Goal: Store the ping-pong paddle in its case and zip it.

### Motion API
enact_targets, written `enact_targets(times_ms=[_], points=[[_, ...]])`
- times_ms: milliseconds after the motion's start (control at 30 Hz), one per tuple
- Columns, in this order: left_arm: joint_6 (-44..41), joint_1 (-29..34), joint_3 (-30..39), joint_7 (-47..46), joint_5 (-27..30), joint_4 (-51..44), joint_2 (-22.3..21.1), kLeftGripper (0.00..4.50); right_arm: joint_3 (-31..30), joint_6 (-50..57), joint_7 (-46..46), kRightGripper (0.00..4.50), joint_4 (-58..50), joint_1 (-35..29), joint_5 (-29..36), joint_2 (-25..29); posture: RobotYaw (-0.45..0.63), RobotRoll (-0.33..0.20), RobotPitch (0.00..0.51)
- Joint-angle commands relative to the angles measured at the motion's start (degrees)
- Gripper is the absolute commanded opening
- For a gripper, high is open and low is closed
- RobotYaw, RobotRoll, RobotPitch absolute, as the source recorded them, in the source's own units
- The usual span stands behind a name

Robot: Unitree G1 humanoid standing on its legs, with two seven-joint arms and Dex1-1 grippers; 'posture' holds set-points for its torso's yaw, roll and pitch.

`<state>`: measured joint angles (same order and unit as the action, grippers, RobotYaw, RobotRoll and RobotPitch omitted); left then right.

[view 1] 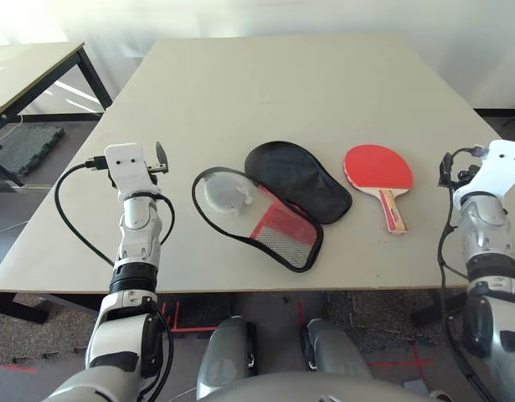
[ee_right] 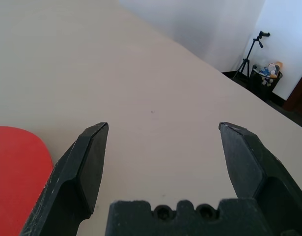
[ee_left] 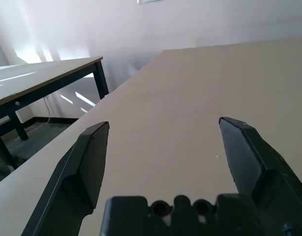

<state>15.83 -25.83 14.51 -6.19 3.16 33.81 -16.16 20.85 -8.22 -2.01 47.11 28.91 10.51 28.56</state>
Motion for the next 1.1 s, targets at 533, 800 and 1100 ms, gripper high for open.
enact_targets(times_ms=[533, 800, 1100], points=[[-4.11, 1.44, -3.32, 12.47, 0.09, -11.65, -7.32, 4.5, 0.21, 18.58, 0.71, 4.46, -20.38, -1.55, 3.5, -1.04, 0.05, 0.0, 0.076], [-22.95, 0.87, -6.64, 41.08, 16.07, -25.75, -14.68, 4.5, -0.5, 49.01, 1.82, 4.46, -39.32, -3.5, 7.51, -2.81, 0.06, 0.0, 0.109], [-38.72, -2.39, -10.78, 57.01, 23.12, -33.79, -22.2, 4.5, -1.9, 85.06, 3.5, 4.46, -59.35, -2.32, 9.76, -1.8, 0.03, 0.0, 0.125]])
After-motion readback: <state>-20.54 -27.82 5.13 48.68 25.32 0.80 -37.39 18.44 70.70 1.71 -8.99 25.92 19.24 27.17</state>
